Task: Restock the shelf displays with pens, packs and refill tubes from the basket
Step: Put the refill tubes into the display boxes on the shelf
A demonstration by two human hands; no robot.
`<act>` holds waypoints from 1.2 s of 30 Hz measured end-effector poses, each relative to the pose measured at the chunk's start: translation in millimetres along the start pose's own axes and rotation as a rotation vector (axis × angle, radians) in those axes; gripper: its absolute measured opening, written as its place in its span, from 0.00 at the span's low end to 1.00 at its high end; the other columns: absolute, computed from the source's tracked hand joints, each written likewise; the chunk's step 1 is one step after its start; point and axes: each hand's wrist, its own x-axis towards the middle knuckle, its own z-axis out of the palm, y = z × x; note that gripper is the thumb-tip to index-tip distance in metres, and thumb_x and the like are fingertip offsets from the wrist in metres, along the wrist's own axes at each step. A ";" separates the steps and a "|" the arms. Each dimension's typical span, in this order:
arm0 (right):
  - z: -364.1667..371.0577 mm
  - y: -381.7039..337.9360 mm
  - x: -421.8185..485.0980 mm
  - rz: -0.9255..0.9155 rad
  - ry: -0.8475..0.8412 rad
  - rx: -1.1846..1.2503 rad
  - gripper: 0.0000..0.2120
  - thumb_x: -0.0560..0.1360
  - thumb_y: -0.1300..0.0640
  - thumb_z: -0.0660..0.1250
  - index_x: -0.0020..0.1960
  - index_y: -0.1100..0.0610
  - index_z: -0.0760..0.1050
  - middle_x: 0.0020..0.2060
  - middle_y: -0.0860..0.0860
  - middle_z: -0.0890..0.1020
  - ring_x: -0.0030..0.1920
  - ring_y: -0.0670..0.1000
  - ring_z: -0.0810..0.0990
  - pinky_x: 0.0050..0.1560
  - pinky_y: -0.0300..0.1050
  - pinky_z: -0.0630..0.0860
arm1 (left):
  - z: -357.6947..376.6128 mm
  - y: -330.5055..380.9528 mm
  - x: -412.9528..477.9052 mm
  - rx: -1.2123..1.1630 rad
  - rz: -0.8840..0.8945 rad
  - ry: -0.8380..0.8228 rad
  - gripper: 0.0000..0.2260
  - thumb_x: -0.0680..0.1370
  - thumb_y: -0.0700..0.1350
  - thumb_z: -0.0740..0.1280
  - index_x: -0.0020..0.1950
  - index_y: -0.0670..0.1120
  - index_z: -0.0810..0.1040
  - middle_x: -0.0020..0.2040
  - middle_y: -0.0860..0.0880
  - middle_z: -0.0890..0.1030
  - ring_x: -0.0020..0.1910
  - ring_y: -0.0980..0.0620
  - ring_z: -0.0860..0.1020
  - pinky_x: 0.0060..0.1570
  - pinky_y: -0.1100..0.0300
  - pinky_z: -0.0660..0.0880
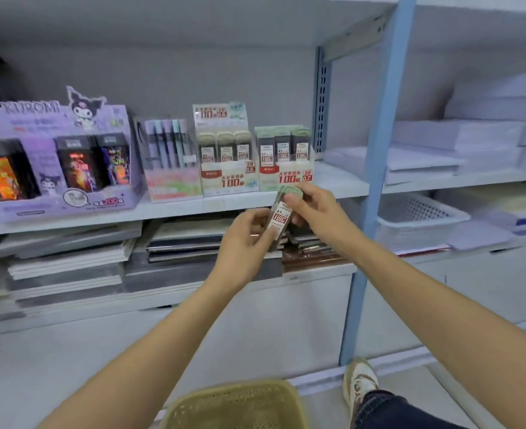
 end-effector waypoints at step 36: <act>-40.2 -25.6 145.6 -0.282 0.220 -0.345 0.09 0.82 0.55 0.59 0.59 0.54 0.74 0.43 0.41 0.77 0.46 0.42 0.79 0.41 0.35 0.78 | -30.9 -13.3 104.3 1.091 0.393 0.070 0.31 0.78 0.49 0.64 0.78 0.51 0.55 0.76 0.51 0.62 0.74 0.48 0.58 0.74 0.45 0.45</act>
